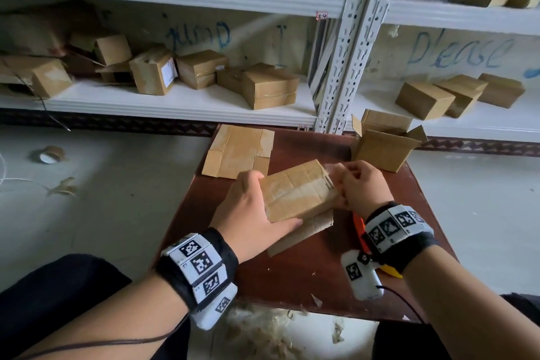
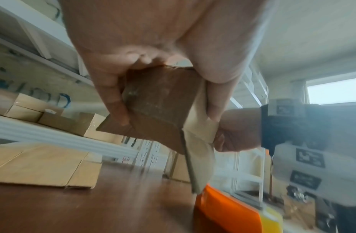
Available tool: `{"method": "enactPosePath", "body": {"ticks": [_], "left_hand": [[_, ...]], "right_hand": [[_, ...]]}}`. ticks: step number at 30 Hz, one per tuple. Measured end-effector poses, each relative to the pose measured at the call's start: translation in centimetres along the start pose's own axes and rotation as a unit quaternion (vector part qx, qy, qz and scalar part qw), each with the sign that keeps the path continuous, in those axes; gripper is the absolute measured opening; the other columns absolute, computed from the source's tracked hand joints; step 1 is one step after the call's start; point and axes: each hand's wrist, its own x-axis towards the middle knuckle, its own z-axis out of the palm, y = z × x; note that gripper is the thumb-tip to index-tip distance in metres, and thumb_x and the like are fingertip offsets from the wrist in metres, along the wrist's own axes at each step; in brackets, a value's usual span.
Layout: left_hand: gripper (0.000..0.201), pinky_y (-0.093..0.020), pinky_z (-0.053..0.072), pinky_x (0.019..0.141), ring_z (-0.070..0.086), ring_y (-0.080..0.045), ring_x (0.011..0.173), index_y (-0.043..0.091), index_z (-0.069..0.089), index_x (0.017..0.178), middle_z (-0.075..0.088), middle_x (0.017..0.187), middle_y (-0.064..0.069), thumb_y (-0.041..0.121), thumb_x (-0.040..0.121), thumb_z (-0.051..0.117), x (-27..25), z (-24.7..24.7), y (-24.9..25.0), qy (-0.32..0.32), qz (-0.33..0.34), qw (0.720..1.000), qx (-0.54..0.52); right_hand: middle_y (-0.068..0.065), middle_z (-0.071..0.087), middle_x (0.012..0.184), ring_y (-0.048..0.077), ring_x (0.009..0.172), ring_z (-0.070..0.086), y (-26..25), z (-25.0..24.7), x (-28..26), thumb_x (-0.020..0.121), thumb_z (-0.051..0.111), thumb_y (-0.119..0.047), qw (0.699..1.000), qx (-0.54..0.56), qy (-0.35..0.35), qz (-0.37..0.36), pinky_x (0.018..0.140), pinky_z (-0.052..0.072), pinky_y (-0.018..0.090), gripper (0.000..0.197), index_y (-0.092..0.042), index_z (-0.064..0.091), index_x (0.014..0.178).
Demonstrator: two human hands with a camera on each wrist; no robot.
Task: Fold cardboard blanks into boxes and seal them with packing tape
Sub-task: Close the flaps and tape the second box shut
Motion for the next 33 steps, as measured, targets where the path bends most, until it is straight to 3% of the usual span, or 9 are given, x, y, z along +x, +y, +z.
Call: {"method": "enactPosePath", "body": {"ticks": [3,9,12,15,18,22,25,29,33], "left_hand": [[0.097,-0.033,0.057,0.083,0.055,-0.013,0.108,0.023,0.032,0.128,0.046,0.126,0.007,0.079,0.063,0.078,-0.1,-1.1,1.0,0.028,-0.008,0.999,-0.02],[0.099,-0.026,0.053,0.085,0.052,-0.009,0.113,0.023,0.033,0.134,0.044,0.131,0.01,0.076,0.065,0.079,-0.1,-2.0,2.3,0.044,-0.013,0.996,-0.081],[0.099,-0.023,0.048,0.085,0.052,-0.01,0.114,0.022,0.035,0.134,0.046,0.131,0.007,0.073,0.064,0.082,0.9,-1.5,2.2,0.047,-0.019,0.993,-0.104],[0.099,-0.028,0.052,0.089,0.055,-0.013,0.113,0.022,0.038,0.131,0.049,0.13,0.005,0.073,0.061,0.085,1.7,-0.6,1.7,0.048,-0.034,0.992,-0.11],[0.096,-0.027,0.049,0.086,0.054,-0.013,0.109,0.021,0.039,0.129,0.049,0.126,0.005,0.071,0.061,0.086,2.4,0.0,1.6,0.047,-0.05,0.99,-0.124],[0.098,-0.023,0.043,0.087,0.051,-0.011,0.108,0.018,0.037,0.131,0.043,0.125,0.007,0.064,0.063,0.09,3.6,0.5,1.6,0.066,-0.102,0.978,-0.17],[0.106,-0.021,0.043,0.087,0.054,-0.009,0.106,0.017,0.035,0.131,0.046,0.124,0.008,0.061,0.056,0.095,4.1,1.3,1.4,0.065,-0.14,0.962,-0.226],[0.103,-0.011,0.041,0.066,0.056,0.005,0.089,0.021,0.034,0.122,0.056,0.106,0.014,0.059,0.051,0.098,3.7,2.3,2.0,0.027,-0.155,0.95,-0.27],[0.091,-0.017,0.046,0.07,0.063,-0.005,0.092,0.02,0.036,0.12,0.064,0.108,0.005,0.055,0.06,0.095,2.8,3.4,2.1,0.034,-0.123,0.958,-0.257]], "right_hand": [[0.001,0.074,0.088,0.02,0.078,0.069,-1.8,-1.3,-0.5,0.1,0.066,-0.034,0.999,0.027,0.019,-0.025,0.073,0.061,0.038,0.02,-0.016,0.073,0.103],[0.006,0.075,0.091,0.017,0.081,0.07,-4.1,-2.7,-1.9,0.102,0.065,-0.036,0.995,0.095,0.012,-0.034,0.079,0.062,0.041,0.021,-0.017,0.073,0.105],[0.008,0.07,0.083,0.009,0.06,0.063,-4.5,-2.9,-2.2,0.104,0.062,-0.035,0.988,0.156,-0.003,-0.012,0.061,0.059,0.035,0.021,-0.017,0.07,0.111],[0.004,0.064,0.076,0.012,0.056,0.058,-4.3,-2.7,-2.1,0.104,0.063,-0.032,0.976,0.215,-0.018,0.011,0.059,0.052,0.032,0.022,-0.014,0.071,0.113],[0.008,0.066,0.082,0.019,0.062,0.06,-4.2,-2.7,-1.6,0.104,0.063,-0.031,0.971,0.239,-0.022,0.01,0.065,0.055,0.04,0.015,-0.018,0.069,0.105],[0.012,0.055,0.094,0.013,0.054,0.055,-3.9,-2.2,-1.0,0.099,0.066,-0.041,0.96,0.277,0.004,0.042,0.051,0.049,0.029,0.04,-0.008,0.057,0.118],[0.007,0.058,0.087,0.018,0.067,0.061,-3.6,-0.9,-2.1,0.101,0.065,-0.043,0.96,0.267,-0.057,0.063,0.063,0.055,0.038,0.036,-0.01,0.064,0.116],[0.007,0.075,0.11,0.028,0.097,0.074,-3.4,1.6,-4.9,0.094,0.063,-0.057,0.968,0.206,-0.141,0.023,0.09,0.059,0.054,0.048,-0.019,0.066,0.124],[0.002,0.078,0.1,0.021,0.079,0.066,-3.1,2.6,-5.8,0.109,0.052,-0.033,0.968,0.199,-0.146,-0.048,0.071,0.051,0.04,0.025,-0.027,0.064,0.13]]}}
